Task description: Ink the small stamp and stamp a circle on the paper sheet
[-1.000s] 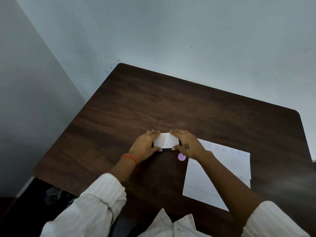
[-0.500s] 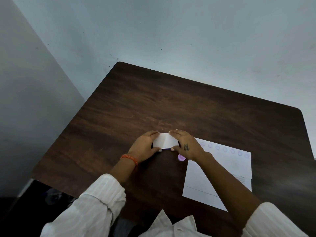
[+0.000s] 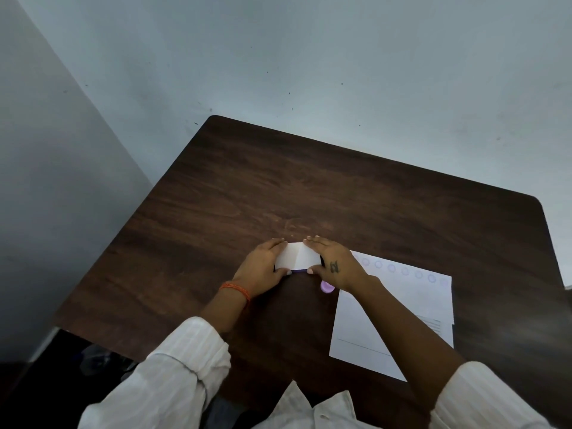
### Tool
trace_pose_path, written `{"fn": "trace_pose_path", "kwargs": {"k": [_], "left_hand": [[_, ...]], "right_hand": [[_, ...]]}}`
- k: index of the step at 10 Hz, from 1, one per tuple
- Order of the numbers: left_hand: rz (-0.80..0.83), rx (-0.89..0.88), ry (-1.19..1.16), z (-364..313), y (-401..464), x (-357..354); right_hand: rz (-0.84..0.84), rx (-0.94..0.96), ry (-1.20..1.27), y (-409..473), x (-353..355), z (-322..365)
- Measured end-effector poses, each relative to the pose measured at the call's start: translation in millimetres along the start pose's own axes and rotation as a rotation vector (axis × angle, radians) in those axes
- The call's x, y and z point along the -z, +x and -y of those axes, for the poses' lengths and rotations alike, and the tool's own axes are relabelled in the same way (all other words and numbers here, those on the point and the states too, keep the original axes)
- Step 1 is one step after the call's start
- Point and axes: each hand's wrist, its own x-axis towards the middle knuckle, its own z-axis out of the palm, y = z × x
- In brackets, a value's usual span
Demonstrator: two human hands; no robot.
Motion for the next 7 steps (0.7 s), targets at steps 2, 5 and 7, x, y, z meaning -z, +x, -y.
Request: {"fn": "trace_pose_path", "kwargs": {"k": [2, 5, 7], "left_hand": [[-0.019, -0.015, -0.013, 0.1, -1.2, -3.1], [-0.007, -0.021, -0.026, 1.3, -3.5, -3.5], [-0.026, -0.032, -0.034, 1.7, -3.7, -3.3]], "right_hand": [[0.005, 0.001, -0.014, 1.4, 1.5, 1.3], [0.023, 0.019, -0.051, 2.5, 5.3, 2.0], [-0.044, 0.037, -0.003, -0.9, 8.6, 3.2]]}}
